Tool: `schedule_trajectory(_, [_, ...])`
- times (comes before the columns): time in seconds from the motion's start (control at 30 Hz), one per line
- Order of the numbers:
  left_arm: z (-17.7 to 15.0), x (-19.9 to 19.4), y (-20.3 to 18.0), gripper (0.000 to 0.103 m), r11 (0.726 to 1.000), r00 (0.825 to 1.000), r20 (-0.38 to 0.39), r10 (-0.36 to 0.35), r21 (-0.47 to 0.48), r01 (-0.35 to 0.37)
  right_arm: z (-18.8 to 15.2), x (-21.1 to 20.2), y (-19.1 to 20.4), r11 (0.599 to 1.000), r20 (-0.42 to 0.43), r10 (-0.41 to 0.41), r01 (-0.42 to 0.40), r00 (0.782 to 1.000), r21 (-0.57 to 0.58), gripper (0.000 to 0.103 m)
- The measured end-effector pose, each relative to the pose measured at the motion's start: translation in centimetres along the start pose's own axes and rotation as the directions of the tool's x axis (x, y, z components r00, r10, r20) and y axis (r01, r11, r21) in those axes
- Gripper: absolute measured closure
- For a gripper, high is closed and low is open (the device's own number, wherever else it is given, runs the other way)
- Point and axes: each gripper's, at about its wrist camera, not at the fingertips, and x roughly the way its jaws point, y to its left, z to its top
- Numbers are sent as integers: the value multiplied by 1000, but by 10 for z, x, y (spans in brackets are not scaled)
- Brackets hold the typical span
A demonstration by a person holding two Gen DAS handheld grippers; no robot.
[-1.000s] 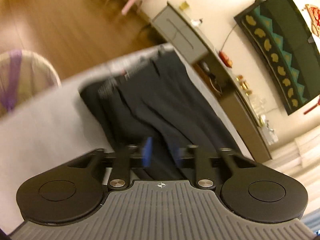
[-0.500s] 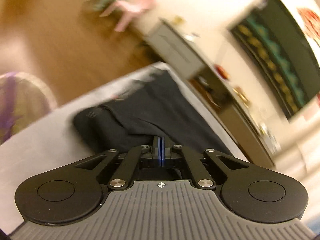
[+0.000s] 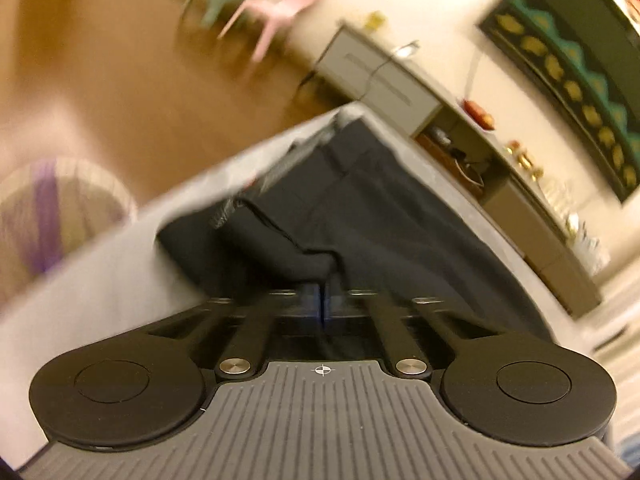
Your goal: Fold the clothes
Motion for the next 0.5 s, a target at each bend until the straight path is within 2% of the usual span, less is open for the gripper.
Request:
schedule_trajectory(0.03, [3, -7, 0, 103, 1000, 999, 36, -17, 2, 17, 0, -2, -4, 1000, 0, 1, -1, 1000, 14, 84])
schedule_trajectory(0.07, [7, -13, 9, 103, 999, 997, 65, -36, -37, 39, -1, -4, -7, 1000, -1, -3, 3, 1000, 19, 80])
schedule_trajectory(0.1, [10, -19, 18, 103, 995, 994, 94, -54, -75, 61, -2, -6, -9, 1000, -3, -6, 7, 1000, 24, 71])
schedule_trajectory(0.2, [7, 3, 45, 103, 986, 1000, 1, -12, -168, 12, -4, -6, -17, 999, -16, -11, 12, 1000, 35, 76])
schedule_trajectory(0.27, [5, 2, 46, 103, 981, 1000, 19, -9, -193, 13, -3, -6, -19, 999, -26, 5, -4, 1000, 43, 76])
schedule_trajectory(0.3, [4, 2, 47, 100, 979, 1000, 28, -8, -206, 13, -3, -7, -20, 999, -31, 12, -11, 999, 47, 75])
schedule_trajectory(0.33, [3, 1, 48, 85, 976, 999, 37, -6, -218, 14, -3, -10, -20, 999, -32, 18, -16, 999, 42, 75])
schedule_trajectory(0.4, [3, -3, 43, 71, 974, 998, 55, -27, -221, 38, -2, -21, -23, 999, -10, 26, -26, 1000, 35, 75])
schedule_trajectory(0.5, [1, 0, 32, 62, 980, 999, 46, -28, -196, 37, 0, -45, -41, 995, 48, 25, -30, 999, 91, 67])
